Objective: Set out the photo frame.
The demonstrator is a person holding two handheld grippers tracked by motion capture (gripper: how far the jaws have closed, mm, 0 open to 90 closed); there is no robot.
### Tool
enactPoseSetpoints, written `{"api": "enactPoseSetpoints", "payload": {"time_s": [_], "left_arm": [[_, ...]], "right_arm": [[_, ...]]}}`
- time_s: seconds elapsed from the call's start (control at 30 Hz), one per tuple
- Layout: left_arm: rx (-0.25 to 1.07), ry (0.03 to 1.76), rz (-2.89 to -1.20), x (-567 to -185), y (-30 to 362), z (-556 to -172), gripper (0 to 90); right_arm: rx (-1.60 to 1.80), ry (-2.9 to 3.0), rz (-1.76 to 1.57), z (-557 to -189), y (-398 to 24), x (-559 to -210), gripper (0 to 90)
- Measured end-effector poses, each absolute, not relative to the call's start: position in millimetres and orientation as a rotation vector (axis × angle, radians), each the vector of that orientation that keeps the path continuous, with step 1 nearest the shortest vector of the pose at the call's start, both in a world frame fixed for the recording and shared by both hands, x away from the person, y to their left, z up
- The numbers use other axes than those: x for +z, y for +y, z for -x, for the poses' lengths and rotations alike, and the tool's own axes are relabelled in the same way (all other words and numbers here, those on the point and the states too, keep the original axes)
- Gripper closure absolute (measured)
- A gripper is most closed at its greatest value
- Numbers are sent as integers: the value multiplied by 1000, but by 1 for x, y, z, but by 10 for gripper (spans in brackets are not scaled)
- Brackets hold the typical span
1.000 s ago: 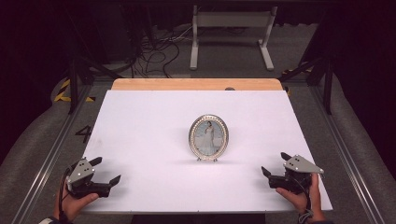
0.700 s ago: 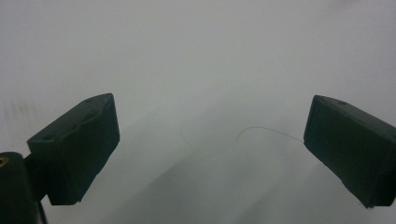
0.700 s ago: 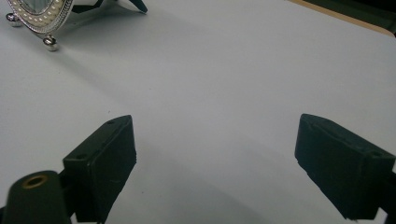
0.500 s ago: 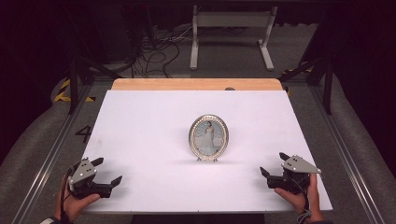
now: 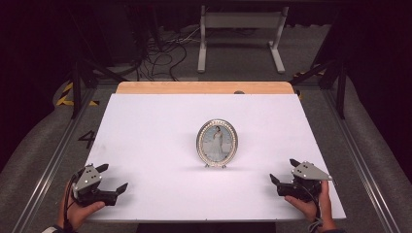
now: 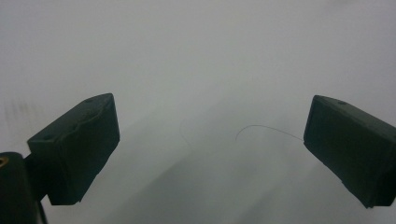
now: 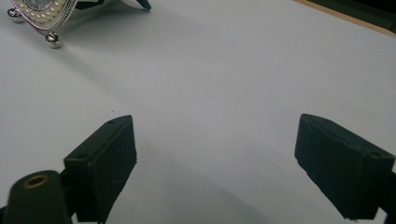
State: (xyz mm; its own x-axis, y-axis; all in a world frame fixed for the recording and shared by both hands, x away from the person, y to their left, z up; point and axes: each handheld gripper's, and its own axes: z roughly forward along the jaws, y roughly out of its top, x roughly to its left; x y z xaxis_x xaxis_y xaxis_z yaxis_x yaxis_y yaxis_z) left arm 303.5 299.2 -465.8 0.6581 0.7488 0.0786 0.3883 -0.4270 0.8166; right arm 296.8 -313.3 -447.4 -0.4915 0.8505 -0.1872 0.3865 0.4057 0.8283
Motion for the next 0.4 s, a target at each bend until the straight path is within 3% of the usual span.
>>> {"api": "enactPoseSetpoints", "payload": {"time_s": [0.4], "left_arm": [[548,876,-2065,-466,296,-305,45]], "right_arm": [[990,2053,-1066,-298,-314,-448,128]]}}
